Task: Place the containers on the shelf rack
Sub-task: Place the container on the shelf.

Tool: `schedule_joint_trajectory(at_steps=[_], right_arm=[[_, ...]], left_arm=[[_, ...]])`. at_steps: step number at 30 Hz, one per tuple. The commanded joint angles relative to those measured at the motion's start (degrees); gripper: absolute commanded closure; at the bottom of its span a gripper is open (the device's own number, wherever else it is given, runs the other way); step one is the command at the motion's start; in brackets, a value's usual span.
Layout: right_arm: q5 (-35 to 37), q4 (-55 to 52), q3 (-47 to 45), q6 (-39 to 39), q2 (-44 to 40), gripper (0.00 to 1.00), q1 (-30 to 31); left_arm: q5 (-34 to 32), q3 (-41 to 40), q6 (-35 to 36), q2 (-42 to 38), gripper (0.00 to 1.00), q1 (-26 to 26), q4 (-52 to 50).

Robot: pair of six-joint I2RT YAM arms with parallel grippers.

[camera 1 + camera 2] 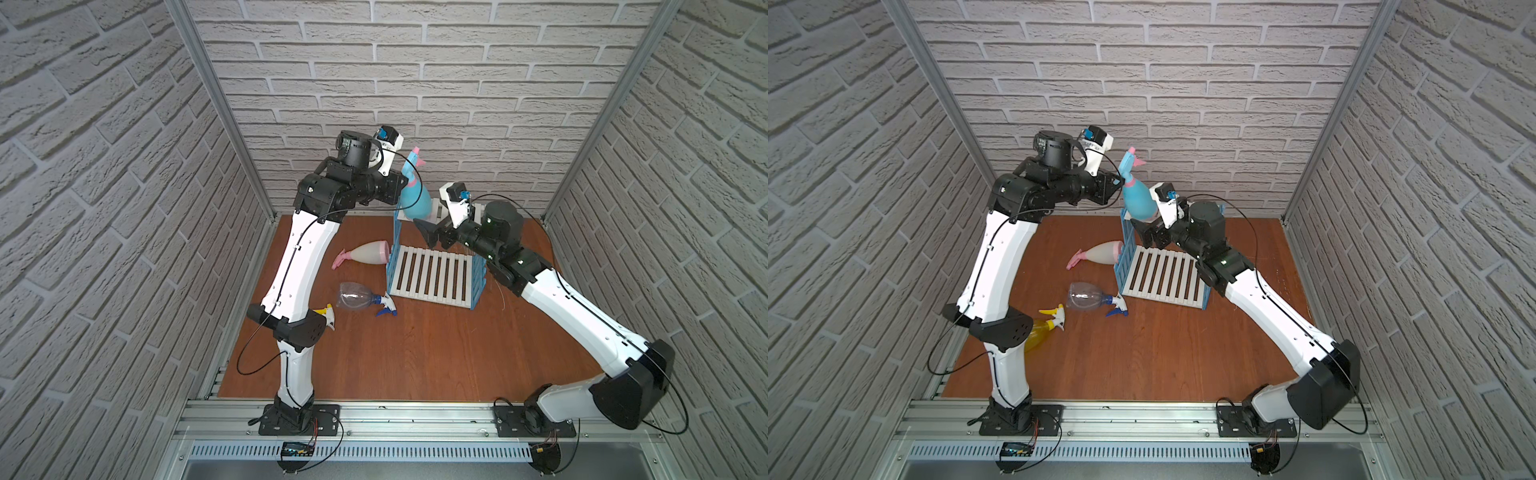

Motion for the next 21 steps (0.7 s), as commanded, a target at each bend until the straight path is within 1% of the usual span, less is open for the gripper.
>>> schedule_joint_trajectory(at_steps=[1, 5, 11, 13, 16, 21], right_arm=[[-1.2, -1.54, 5.71, -5.8, 2.79, 0.01, 0.26], [-1.45, -7.59, 13.92, -9.94, 8.38, 0.01, 0.17], [-2.81, -9.8, 17.43, -12.15, 12.24, 0.0, -0.62], [-3.62, -10.36, 17.9, -12.55, 12.8, 0.05, -0.77], [-4.66, -10.81, 17.89, -13.06, 13.19, 0.15, -0.8], [-4.18, -9.56, 16.75, -13.37, 13.25, 0.31, -0.8]], left_arm=[[1.89, 1.62, 0.08, -2.24, 1.0, -0.1, -0.51], [3.38, 1.53, 0.21, -2.49, 1.0, -0.11, -1.09], [4.07, 1.52, 0.51, -2.92, 1.0, -0.24, -1.47], [4.01, 1.52, 0.65, -2.99, 1.0, -0.26, -1.45], [3.85, 1.53, 0.69, -3.17, 1.0, -0.28, -1.24], [4.54, 1.46, 0.33, -3.42, 1.0, -0.32, -0.85]])
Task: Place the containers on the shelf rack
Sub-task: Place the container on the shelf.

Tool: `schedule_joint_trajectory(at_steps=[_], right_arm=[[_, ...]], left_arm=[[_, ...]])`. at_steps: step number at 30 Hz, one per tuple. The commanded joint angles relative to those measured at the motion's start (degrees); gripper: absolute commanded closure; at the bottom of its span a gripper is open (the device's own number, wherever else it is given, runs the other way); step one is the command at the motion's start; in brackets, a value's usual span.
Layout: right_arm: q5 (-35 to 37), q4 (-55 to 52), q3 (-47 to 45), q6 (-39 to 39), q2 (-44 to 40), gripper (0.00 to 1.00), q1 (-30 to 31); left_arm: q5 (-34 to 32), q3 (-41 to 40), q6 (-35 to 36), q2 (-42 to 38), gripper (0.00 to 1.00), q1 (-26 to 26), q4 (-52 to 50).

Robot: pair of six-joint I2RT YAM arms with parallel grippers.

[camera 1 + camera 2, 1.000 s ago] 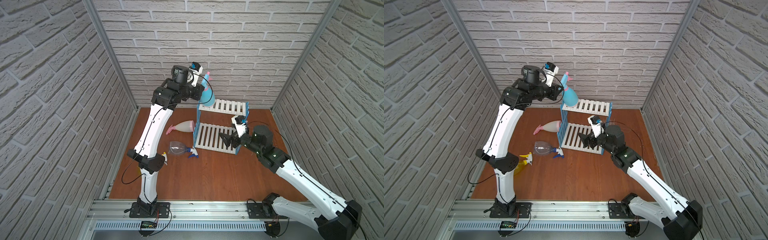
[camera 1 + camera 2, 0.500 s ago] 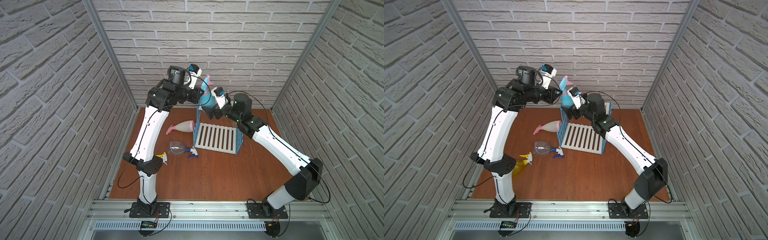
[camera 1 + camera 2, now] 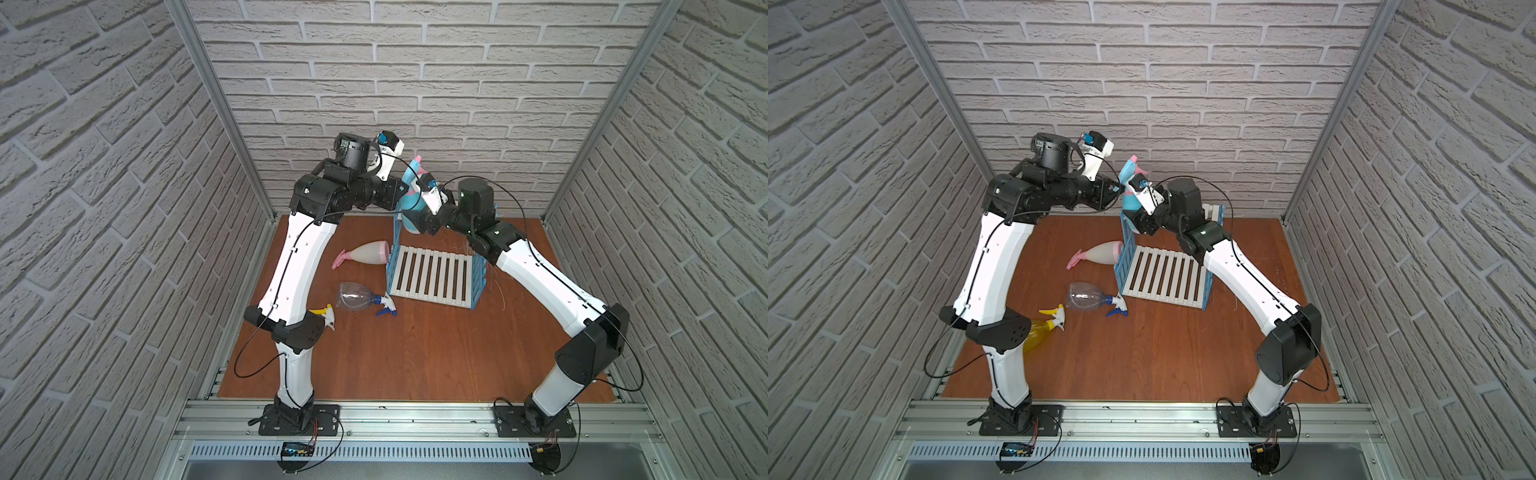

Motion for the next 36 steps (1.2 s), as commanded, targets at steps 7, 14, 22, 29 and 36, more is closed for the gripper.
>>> schedule_joint_trajectory(at_steps=[7, 14, 22, 29, 36], right_arm=[[0.54, 8.11, -3.63, 2.74, -2.06, 0.34, -0.27], [1.35, 13.09, -4.07, 11.36, -2.72, 0.34, -2.55], [-0.44, 16.9, -2.91, 14.61, 0.99, 0.35, -5.26], [-4.32, 16.24, 1.61, 15.56, 5.82, 0.35, -6.97], [-6.27, 11.01, 6.86, 13.51, 9.9, 0.31, -7.11]], left_arm=[[1.2, -0.16, 0.36, -3.86, 0.22, -0.24, 4.23], [-1.21, -17.52, 0.42, -15.79, 0.02, 0.36, 14.01], [-10.72, -52.33, 1.92, -37.89, 0.02, 1.58, 31.86], [-14.2, -66.37, 1.59, -46.8, 0.02, 4.67, 28.5], [-13.98, -77.94, 1.42, -53.18, 0.02, 6.35, 29.63]])
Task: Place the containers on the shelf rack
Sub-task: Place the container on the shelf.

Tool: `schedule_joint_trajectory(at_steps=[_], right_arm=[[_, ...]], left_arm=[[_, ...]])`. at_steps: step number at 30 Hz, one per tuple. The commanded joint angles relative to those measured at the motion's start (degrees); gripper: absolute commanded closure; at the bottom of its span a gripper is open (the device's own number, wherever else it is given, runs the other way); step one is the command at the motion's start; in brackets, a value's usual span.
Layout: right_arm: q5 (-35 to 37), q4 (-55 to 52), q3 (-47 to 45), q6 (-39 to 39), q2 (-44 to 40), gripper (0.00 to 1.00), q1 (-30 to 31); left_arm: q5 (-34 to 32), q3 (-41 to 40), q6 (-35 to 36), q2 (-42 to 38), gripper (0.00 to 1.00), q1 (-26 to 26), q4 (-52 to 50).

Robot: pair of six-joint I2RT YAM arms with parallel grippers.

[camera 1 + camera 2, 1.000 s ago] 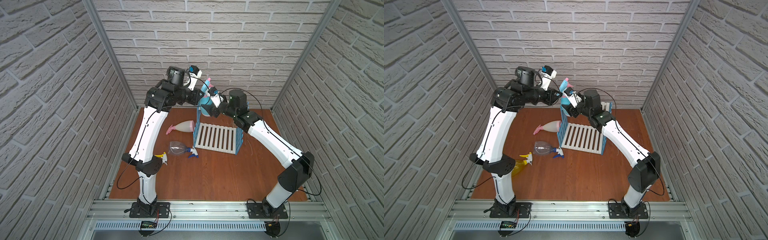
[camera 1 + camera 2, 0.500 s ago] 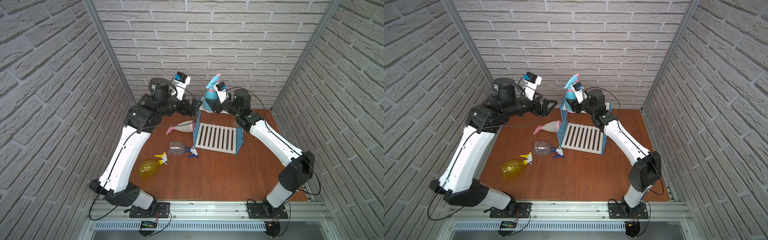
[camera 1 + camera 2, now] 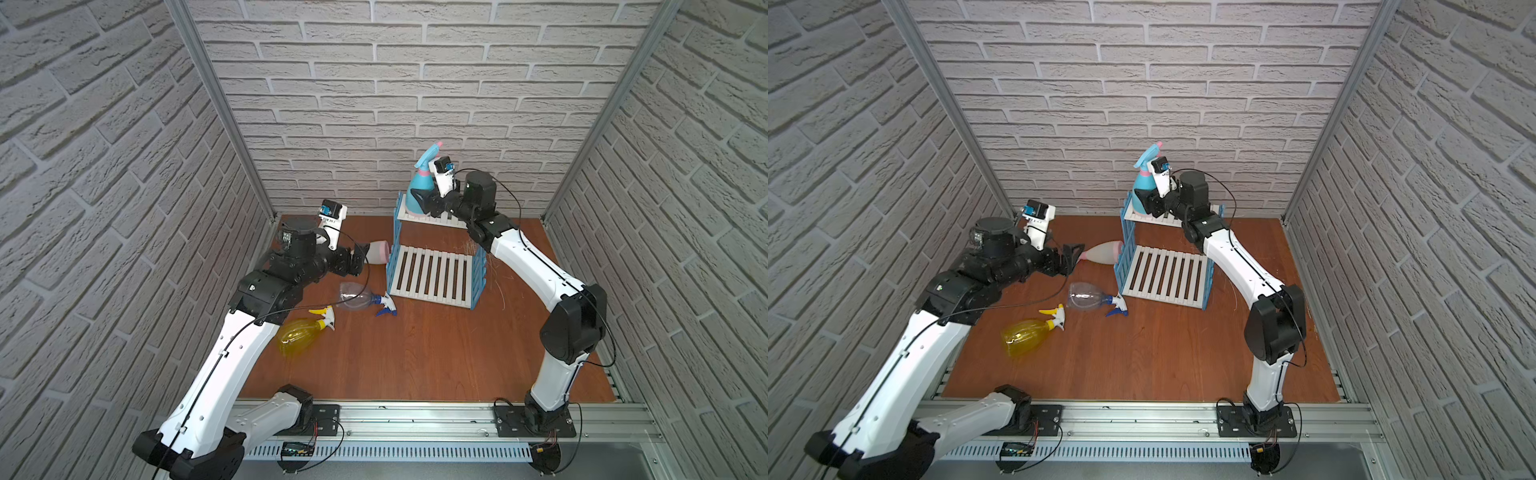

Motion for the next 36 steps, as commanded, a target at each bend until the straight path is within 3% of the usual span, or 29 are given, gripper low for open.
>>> schedule_joint_trajectory(at_steps=[1, 5, 15, 24, 36], right_arm=[[-1.9, -2.16, 3.71, -1.39, 1.29, 0.31, -0.07], [-1.95, -4.39, 3.99, -1.82, 1.72, 0.27, -0.07], [-1.64, -5.17, 4.14, -1.38, 1.14, 0.01, -0.07], [0.53, -1.41, -1.45, -1.44, -3.44, 0.01, -0.07], [1.67, 0.54, -15.53, -2.85, -18.51, 0.01, -0.07]], left_arm=[[-0.84, -2.58, 0.11, -2.26, 0.02, 1.22, 3.07], [-0.18, -4.36, -0.06, -2.67, 0.02, 1.59, 3.34], [0.23, -5.38, -0.29, -1.77, 0.02, 1.68, 4.05], [-0.12, -6.31, -0.5, -2.3, 0.02, 1.68, 4.34], [-0.42, -13.33, -4.46, -5.43, 0.02, 1.85, 8.79]])
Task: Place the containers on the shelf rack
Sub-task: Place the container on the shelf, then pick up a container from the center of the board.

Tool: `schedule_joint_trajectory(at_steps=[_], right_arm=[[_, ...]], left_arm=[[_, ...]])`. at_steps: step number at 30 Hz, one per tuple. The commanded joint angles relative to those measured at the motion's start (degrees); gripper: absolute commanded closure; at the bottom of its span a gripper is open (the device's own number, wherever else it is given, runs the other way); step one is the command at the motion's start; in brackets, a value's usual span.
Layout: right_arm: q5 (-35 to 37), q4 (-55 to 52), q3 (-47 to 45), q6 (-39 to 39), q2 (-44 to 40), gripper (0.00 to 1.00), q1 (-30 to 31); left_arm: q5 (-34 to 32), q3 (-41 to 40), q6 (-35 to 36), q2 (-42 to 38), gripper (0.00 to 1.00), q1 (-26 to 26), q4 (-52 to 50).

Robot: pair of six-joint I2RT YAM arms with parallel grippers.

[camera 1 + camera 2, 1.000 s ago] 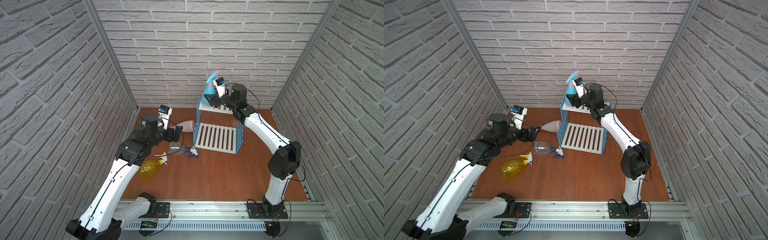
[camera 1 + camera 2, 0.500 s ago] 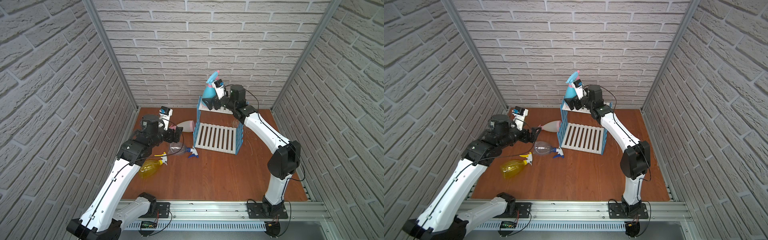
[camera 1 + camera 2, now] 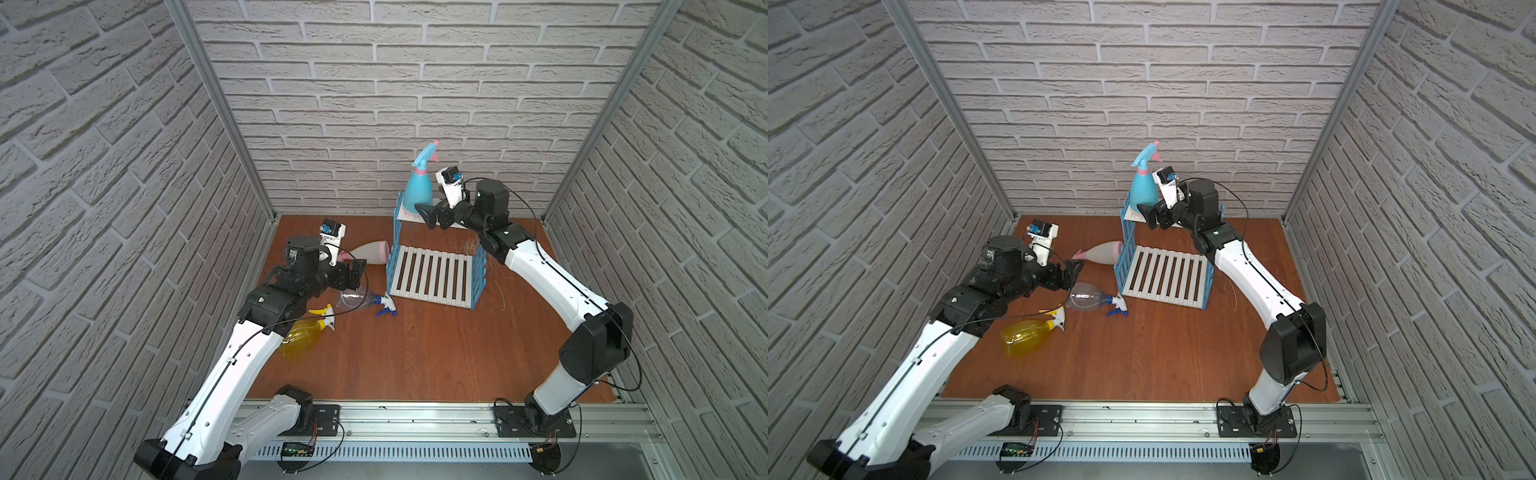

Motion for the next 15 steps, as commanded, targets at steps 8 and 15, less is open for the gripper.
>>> schedule_joint_trajectory(at_steps=[8, 15], right_arm=[[-6.46, 0.47, -20.43, 3.68, -22.62, 0.01, 1.11], [1.71, -2.9, -37.92, 5.33, -30.0, 0.04, 13.11]], left_arm=[[6.83, -14.81, -14.25, -3.56, 0.02, 11.39, 9.45], [20.03, -19.81, -23.71, 2.28, 0.02, 24.14, 14.72]])
